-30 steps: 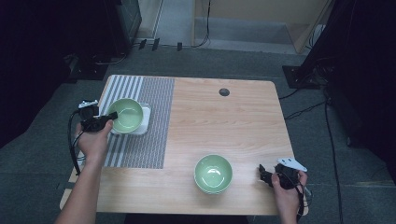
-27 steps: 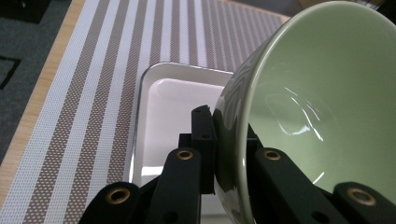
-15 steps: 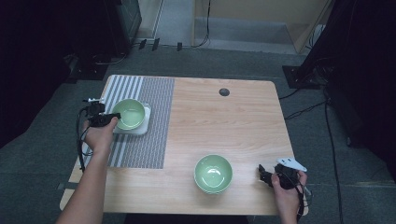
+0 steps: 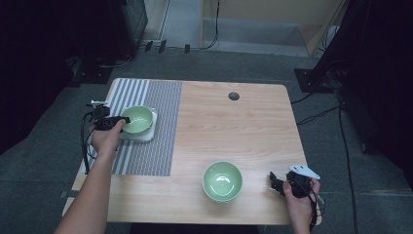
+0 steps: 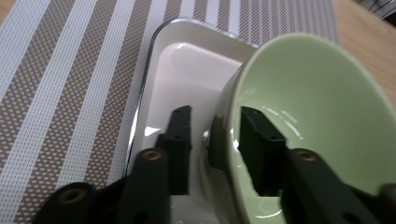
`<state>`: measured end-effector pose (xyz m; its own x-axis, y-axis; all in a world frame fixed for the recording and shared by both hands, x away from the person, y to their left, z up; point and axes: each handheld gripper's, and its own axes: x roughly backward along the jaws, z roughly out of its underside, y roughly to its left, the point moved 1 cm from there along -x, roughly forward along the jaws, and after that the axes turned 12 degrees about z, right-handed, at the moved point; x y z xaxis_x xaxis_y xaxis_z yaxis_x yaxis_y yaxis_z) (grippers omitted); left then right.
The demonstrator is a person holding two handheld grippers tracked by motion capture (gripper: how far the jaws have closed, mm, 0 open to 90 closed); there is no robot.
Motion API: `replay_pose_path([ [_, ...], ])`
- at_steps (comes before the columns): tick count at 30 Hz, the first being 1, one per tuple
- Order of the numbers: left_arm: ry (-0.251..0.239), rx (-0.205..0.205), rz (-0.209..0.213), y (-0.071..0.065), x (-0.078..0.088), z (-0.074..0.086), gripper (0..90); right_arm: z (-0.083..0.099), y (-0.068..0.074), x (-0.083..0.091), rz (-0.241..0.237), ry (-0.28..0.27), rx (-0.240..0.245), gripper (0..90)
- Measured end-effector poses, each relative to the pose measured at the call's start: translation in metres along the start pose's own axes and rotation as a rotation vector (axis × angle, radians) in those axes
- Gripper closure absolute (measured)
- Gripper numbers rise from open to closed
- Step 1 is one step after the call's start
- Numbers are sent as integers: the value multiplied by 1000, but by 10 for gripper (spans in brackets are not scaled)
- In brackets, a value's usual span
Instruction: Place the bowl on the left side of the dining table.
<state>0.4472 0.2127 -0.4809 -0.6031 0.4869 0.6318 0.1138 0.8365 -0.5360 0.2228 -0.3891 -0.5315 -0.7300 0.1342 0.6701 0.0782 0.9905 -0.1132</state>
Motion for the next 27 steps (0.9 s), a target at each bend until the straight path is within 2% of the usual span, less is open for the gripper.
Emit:
replay_pose_path([
  [1,-5,-7,-13,-1,1,0,401,0,0,0,1,0,-1,140],
  [2,-1,-11,-18,-1,2,0,401,0,0,0,1,0,-1,140],
  [5,8,-49,-32,-4,5,3,215,0,1,-1,14,5,-11,125],
  [9,-38,-127,-14,-12,13,9,107,-1,2,-1,22,9,-16,107],
  [10,-43,-137,-1,-16,15,11,107,-1,2,-1,23,10,-17,104],
  [15,-68,-151,7,-23,23,14,107,-1,2,-2,28,18,-22,72],
  [17,-73,-170,7,-26,26,16,107,-1,2,-2,33,23,-24,53],
  [20,-99,-205,33,-30,31,22,107,-1,2,-3,37,31,-26,22],
  [23,-137,-219,45,-35,36,27,106,-1,2,-3,39,33,-27,17],
  [27,-145,-243,44,-39,40,33,106,-1,2,-4,45,40,-32,0],
])
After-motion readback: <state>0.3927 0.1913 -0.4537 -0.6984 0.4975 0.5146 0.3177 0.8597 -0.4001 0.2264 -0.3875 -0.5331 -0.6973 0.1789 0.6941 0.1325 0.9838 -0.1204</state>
